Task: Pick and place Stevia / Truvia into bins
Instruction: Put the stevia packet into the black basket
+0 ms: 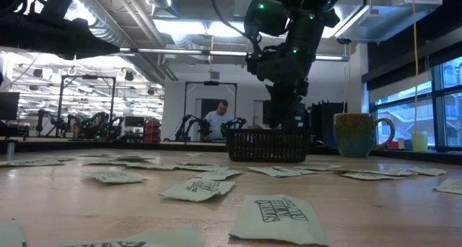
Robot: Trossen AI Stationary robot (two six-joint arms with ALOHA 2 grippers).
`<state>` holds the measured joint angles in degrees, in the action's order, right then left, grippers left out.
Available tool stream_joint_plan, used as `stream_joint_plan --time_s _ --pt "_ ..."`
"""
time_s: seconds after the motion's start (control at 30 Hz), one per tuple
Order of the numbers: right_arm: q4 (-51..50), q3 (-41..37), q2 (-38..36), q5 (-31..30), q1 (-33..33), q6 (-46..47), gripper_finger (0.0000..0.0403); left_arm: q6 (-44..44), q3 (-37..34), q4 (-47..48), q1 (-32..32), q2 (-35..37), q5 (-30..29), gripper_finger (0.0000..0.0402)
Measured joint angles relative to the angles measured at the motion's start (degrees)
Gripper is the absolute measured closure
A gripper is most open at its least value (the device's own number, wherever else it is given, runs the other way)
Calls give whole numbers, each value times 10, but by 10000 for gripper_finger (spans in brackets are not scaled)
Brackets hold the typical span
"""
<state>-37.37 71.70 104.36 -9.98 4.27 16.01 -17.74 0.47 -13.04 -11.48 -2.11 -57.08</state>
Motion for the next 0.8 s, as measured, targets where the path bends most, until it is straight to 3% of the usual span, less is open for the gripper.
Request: stream_joint_plan --time_s 0.4,0.6,0.8 --pt "-3 0 28 1 0 0 339 0 0 0 0 0 0 359" --pt "-23 0 -18 0 -8 -2 336 0 0 0 0 0 0 362" --pt "-105 0 -56 8 -61 -30 336 0 0 0 0 0 0 362"
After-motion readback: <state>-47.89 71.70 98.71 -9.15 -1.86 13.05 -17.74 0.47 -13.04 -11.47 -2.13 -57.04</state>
